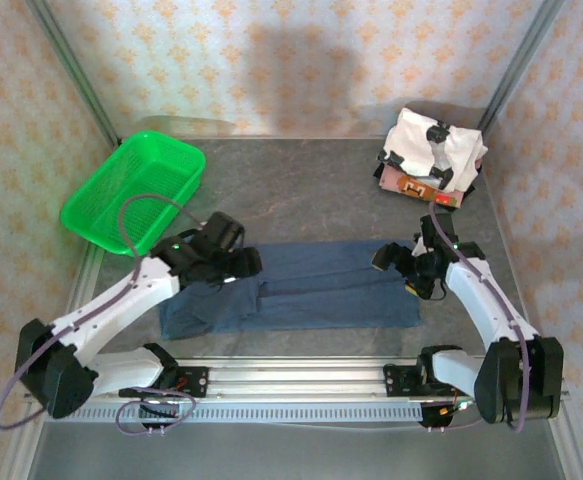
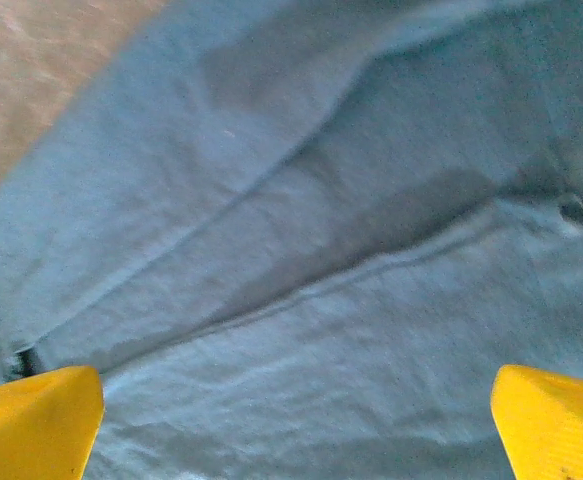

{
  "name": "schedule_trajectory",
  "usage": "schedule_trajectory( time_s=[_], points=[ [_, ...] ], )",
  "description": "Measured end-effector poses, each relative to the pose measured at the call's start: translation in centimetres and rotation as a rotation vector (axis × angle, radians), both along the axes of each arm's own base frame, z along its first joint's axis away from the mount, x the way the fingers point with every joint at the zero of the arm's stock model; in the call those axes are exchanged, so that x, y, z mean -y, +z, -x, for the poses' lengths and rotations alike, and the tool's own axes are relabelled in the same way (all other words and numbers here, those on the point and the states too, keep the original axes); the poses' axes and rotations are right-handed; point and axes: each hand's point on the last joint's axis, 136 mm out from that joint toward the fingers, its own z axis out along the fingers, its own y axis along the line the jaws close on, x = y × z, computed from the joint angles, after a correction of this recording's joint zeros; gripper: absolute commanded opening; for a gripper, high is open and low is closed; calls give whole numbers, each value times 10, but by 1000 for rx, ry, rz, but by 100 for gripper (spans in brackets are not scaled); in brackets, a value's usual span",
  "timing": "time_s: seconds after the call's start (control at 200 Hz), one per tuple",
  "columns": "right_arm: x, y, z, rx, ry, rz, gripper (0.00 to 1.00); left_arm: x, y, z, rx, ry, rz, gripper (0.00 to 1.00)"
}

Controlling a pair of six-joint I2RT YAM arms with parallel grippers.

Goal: Fold and stack the t-shirts

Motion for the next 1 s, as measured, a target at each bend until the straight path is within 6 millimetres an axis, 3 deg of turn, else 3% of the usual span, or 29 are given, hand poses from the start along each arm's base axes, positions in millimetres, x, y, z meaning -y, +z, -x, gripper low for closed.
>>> schedule_trajectory(
  time_s=[0.15, 0.27, 0.435, 0.6, 0.851, 1.001],
  points=[
    [-3, -10, 13, -66, 7, 60, 99, -69, -38, 19, -103, 230, -49, 70],
    [-6, -18, 16, -99, 17, 93, 99, -93, -59, 41, -174, 317, -74, 70],
    [-14, -30, 18, -145, 61, 135, 99, -103, -75, 54, -210, 358, -89, 70],
    [-29, -31, 6, -135, 122, 158, 99, -108, -93, 61, -255, 387, -107, 69],
    [-38, -37, -7, -103, 153, 192, 99, -108, -128, 46, -355, 388, -174, 67],
    [-38, -44, -16, -75, 133, 197, 99, -105, -126, 19, -341, 383, -191, 66]
  ],
)
